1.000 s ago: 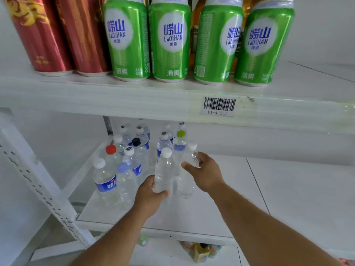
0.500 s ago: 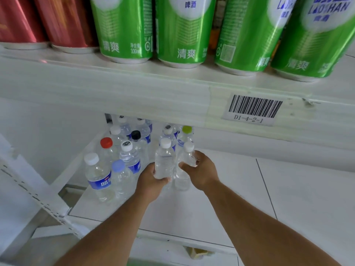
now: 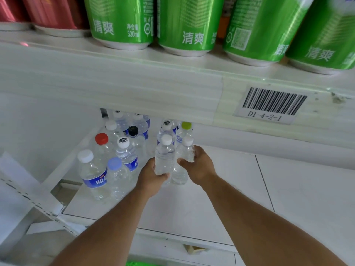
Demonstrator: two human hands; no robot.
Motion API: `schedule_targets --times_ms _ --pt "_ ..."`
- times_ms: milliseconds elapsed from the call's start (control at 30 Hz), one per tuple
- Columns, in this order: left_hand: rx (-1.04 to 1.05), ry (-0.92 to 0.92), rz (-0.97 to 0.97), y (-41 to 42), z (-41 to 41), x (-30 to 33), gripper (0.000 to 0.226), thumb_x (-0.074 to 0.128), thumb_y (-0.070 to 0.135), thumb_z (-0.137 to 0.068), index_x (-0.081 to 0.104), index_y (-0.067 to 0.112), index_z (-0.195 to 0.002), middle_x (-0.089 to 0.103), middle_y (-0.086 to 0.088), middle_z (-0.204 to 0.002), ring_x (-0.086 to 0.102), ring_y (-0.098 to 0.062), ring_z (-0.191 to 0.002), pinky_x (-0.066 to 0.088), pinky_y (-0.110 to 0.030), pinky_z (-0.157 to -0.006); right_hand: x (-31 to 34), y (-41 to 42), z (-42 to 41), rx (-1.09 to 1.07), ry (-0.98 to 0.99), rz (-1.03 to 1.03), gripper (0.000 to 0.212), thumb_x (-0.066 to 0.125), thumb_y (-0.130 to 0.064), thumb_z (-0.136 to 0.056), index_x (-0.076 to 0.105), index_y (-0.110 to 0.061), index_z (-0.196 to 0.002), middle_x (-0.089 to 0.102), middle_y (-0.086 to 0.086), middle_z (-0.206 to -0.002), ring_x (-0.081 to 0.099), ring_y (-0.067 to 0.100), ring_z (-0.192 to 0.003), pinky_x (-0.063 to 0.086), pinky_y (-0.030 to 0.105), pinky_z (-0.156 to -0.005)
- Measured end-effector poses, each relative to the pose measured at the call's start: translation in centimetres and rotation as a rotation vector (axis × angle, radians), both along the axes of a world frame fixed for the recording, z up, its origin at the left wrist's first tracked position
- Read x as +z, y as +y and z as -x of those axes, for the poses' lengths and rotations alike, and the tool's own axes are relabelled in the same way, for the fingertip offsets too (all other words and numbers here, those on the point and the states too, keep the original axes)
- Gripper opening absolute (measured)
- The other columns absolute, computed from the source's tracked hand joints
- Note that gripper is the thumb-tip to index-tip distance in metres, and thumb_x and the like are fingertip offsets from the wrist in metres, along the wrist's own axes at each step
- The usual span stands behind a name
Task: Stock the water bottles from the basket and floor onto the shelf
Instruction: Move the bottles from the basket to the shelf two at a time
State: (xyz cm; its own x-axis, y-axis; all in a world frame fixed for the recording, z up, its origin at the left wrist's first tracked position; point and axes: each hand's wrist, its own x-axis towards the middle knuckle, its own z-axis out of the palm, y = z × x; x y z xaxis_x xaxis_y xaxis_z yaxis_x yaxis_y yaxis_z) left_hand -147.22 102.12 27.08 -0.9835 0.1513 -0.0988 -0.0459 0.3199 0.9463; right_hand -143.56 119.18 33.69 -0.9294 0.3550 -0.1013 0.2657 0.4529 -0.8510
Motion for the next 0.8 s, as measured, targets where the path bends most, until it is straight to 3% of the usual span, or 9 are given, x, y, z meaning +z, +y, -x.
schedule_targets --times_ms 200,367,533,633,700,800 --pt "-0.006 -0.009 0.029 -0.1 0.6 -0.7 0.051 0.079 0.020 -0.077 0.052 0.034 -0.119 0.060 0.026 -0.104 0.051 0.015 -0.092 0.043 -0.021 -0.080 -0.5 0.1 0.1 0.010 -0.057 -0.036 0.069 0.076 -0.040 -0.079 0.045 -0.024 -0.139 0.054 -0.013 -0.096 0.056 0.015 -0.093 0.042 0.023 -0.067" --pt "-0.004 -0.013 0.026 -0.1 0.5 -1.1 0.055 0.079 0.018 -0.076 0.054 0.026 -0.125 0.065 0.010 -0.117 0.059 -0.008 -0.112 0.051 -0.035 -0.094 -0.6 -0.1 0.0 0.005 -0.054 -0.005 0.072 0.076 -0.041 -0.079 0.042 -0.025 -0.141 0.053 -0.011 -0.108 0.054 0.014 -0.100 0.042 0.023 -0.072" --pt "-0.005 -0.030 0.042 -0.1 -0.2 -1.2 0.058 0.078 0.014 -0.077 0.053 0.024 -0.128 0.066 0.008 -0.121 0.060 -0.011 -0.114 0.049 -0.032 -0.096 -1.0 0.2 -0.5 0.021 -0.077 0.050 0.064 0.078 -0.038 -0.078 0.047 -0.027 -0.133 0.060 -0.015 -0.109 0.058 0.004 -0.091 0.042 0.016 -0.057" --pt "0.000 -0.038 0.078 0.0 -1.1 -1.0 0.063 0.076 0.014 -0.077 0.049 0.027 -0.133 0.061 0.012 -0.129 0.057 -0.009 -0.122 0.045 -0.030 -0.102 -1.8 0.4 -1.0 0.029 -0.109 0.110 0.062 0.078 -0.036 -0.078 0.050 -0.025 -0.132 0.063 -0.013 -0.117 0.062 0.010 -0.104 0.052 0.025 -0.076" --pt "0.015 -0.046 0.124 0.0 -2.0 -0.8 0.072 0.074 0.018 -0.080 0.040 0.023 -0.144 0.050 0.014 -0.137 0.049 -0.009 -0.130 0.038 -0.025 -0.103 -2.3 0.4 -1.5 0.048 -0.135 0.117 0.061 0.076 -0.037 -0.080 0.050 -0.024 -0.133 0.061 -0.013 -0.119 0.059 0.016 -0.119 0.050 0.030 -0.090" --pt "0.043 -0.064 0.214 -0.6 -3.5 -0.2 0.076 0.070 0.020 -0.083 0.032 0.019 -0.149 0.048 0.002 -0.143 0.046 -0.016 -0.132 0.035 -0.022 -0.096 -2.6 0.1 -2.7 0.055 -0.150 0.109 0.068 0.072 -0.040 -0.085 0.043 -0.021 -0.144 0.057 -0.006 -0.128 0.050 0.021 -0.132 0.044 0.030 -0.094"
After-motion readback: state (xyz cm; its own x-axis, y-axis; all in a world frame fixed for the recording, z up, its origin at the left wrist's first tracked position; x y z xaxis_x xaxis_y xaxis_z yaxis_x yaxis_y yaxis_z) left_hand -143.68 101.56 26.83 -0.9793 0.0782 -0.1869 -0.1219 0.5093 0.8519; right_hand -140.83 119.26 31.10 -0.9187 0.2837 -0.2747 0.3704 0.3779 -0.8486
